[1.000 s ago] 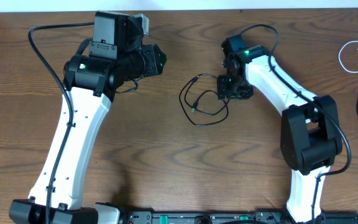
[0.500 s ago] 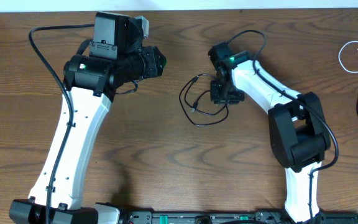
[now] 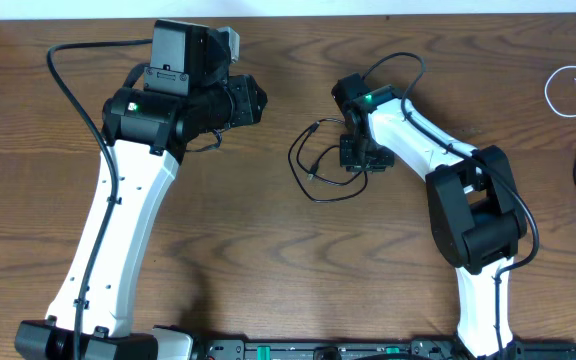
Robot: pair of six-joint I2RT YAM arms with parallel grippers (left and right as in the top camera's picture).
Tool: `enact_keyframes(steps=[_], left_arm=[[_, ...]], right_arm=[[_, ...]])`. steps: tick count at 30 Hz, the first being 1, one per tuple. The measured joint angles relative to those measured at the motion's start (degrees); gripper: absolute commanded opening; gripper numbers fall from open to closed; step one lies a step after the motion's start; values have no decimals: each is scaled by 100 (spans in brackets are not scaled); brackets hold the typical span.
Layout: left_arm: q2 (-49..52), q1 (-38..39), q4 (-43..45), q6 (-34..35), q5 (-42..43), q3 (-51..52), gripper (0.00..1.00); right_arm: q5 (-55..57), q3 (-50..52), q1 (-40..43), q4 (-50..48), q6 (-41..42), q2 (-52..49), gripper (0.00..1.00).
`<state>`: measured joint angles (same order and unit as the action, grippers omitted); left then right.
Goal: Untangle cables
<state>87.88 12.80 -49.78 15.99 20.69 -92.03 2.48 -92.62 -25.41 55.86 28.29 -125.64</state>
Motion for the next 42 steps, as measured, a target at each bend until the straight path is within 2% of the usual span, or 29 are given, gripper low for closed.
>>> enact_keyframes(steps=[4,5,7,9,16,22,31,35,42], left_arm=[[0,0,-17,0,-2,0,41],[0,0,-22,0,-2,0,40],[0,0,-24,0,-2,0,41],[0,0,-37,0,0,0,41],[0,0,-79,0,-2,0,41],[0,0,-83,0,-2,0,41],[0,0,-85,0,-2,0,41],[0,0,-85,0,-2,0,40],[0,0,-79,2,-2,0,40]], right_arm=[[-13,90,0,-83,2,35,27],[-13,111,0,-94,2,48,24],[-13,133,0,-105,4,61,9],[13,153,9,-103,35,68,1],[-293,142,212,-44,-120,87,1],[-1366,-44,911,20,-868,192,1],[-2544,-887,2157,-22,-1397,1703,1],[-2651,-1128,2732,-306,-1432,2262,1],[-2586,-1360,3840,-1224,-1246,2457,1]])
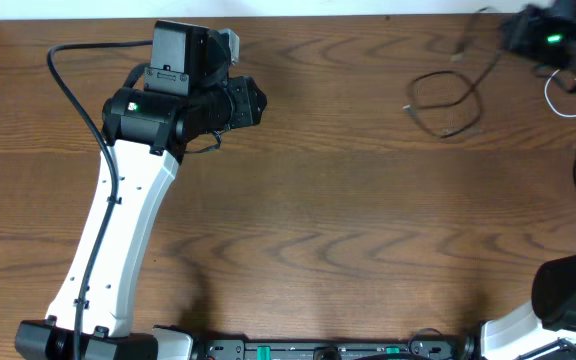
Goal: Untangle cables
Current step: 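Carry the black cable to the upper right edge with the right gripper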
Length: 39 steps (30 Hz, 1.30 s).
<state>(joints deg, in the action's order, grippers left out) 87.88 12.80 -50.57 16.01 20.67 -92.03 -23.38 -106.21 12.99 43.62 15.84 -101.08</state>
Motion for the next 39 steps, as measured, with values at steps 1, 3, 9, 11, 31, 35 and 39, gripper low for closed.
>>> enact_keyframes(steps=[1,3,9,11,31,35,39], left_arm=[[0,0,2,-2,0,0,41],[0,0,0,0,0,0,40],[0,0,9,0,0,0,40],[0,0,24,0,0,0,41],[0,0,328,2,0,0,40],[0,0,332,2,0,0,40],[0,0,345,2,0,0,40]], right_arm=[[42,-28,153,-57,42,0,1],[157,-101,450,-107,116,0,1],[553,-507,1248,28,201,0,1],[660,-682,1484,195,210,0,1],[664,-1036,1685,-616,249,-13,1],[675,-1056,997,-1534,323,-160,1],[1318,-1084,420,-2437,505,-463,1]])
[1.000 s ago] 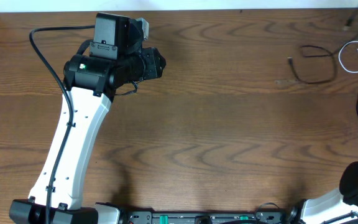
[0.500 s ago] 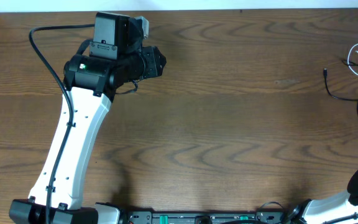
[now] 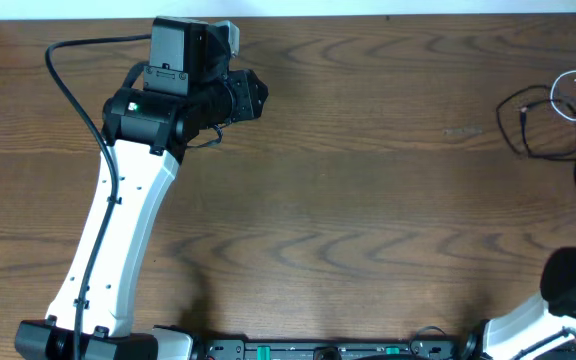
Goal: Untangle cables
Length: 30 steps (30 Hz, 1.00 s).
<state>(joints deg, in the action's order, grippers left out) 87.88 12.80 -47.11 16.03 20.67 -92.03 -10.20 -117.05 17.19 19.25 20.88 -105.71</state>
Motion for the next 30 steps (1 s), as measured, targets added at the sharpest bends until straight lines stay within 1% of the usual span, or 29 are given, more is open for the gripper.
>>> enact_keyframes(steps=[4,6,8,9,10,12,14,15,16,19,21,23,24,27,29,30], left_arm=[[0,0,0,0,0,0,41],[0,0,2,0,0,0,41],[0,0,7,0,0,0,41],[0,0,17,0,-2,0,42],[0,0,20,-2,-2,0,45],[11,0,26,-33,-9,0,64],[33,0,13,-42,-9,0,80],[52,0,2,-44,-15,0,94],[72,0,-28,-50,-24,0,96],[129,0,-52,-24,-24,0,98],[138,0,-48,-24,-24,2,99],[138,0,-52,-24,-22,2,99],[138,0,-50,-22,-22,2,100],[140,0,-48,-22,-24,2,100],[140,0,-48,-24,-24,2,100],[138,0,-52,-22,-24,2,100]], right_arm=[[691,0,-240,-197,116,-286,1],[870,0,-264,31,149,-409,1],[922,2,-264,479,166,-470,1],[918,2,-262,715,168,-494,4],[887,2,-262,927,153,-503,9],[699,0,-262,1338,48,-503,26],[514,-2,-271,1738,-55,-503,35],[385,-2,-282,1989,-133,-501,36],[243,-2,-297,2256,-225,-501,38],[-72,-2,-411,2889,-487,-487,44],[-197,0,-555,3294,-686,-435,51],[-302,2,-752,3709,-927,-328,63],[-348,2,-866,3919,-1086,-245,70],[-315,2,-1169,4437,-1346,83,86],[-267,2,-1355,4706,-1478,378,99],[-247,2,-1427,4837,-1513,538,99]])
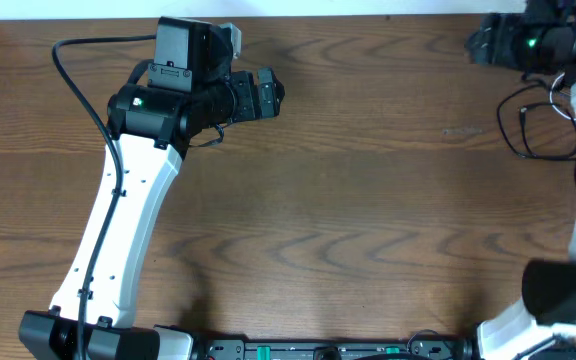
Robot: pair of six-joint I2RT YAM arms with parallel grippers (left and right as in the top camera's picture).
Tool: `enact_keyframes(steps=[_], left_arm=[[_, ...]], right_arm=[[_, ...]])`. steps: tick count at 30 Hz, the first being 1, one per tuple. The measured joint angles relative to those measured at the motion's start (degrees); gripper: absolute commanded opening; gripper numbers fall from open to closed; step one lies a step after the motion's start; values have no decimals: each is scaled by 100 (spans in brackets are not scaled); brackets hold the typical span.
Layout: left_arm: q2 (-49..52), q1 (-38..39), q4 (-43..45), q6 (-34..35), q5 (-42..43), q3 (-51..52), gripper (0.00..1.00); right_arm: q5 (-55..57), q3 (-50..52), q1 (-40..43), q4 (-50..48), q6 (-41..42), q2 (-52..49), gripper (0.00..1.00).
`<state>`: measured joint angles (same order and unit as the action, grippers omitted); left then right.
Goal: Untangle cables
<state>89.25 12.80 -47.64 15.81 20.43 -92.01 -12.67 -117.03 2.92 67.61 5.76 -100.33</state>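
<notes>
A black cable lies in a loose loop on the wood table at the far right edge. Part of it is hidden under the white right arm. A thin white cable barely shows beside that arm. My right gripper hovers at the top right, up and to the left of the black loop. Nothing hangs from it, and its jaws are too dark to read. My left gripper points right at the upper left, far from both cables. Its jaws cannot be made out.
The brown table fills the view, with its back edge along the top. The left arm's white link slants from the bottom left corner. The right arm's white link runs down the right edge.
My right gripper was out of view and now shows at the top right, over the white cable's place. My left gripper has reached a little further right. The black loop has stayed put.
First my right gripper was at a tangled black cable near the table's middle. Then it was at the top right with the cable trailing below it. Later the cable lay by the white cable at the right edge, arm gone. Now the gripper is back, without the cable.
</notes>
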Motion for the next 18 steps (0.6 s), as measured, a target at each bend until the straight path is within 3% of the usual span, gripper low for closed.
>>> enact_keyframes(steps=[9,18], left_arm=[[2,0,0,-2,2,0,100],[2,0,2,0,0,0,99]], right_arm=[[136,-26,-157,1401,-131,1397,99],[210,-28,-157,2037,-240,1683,99]])
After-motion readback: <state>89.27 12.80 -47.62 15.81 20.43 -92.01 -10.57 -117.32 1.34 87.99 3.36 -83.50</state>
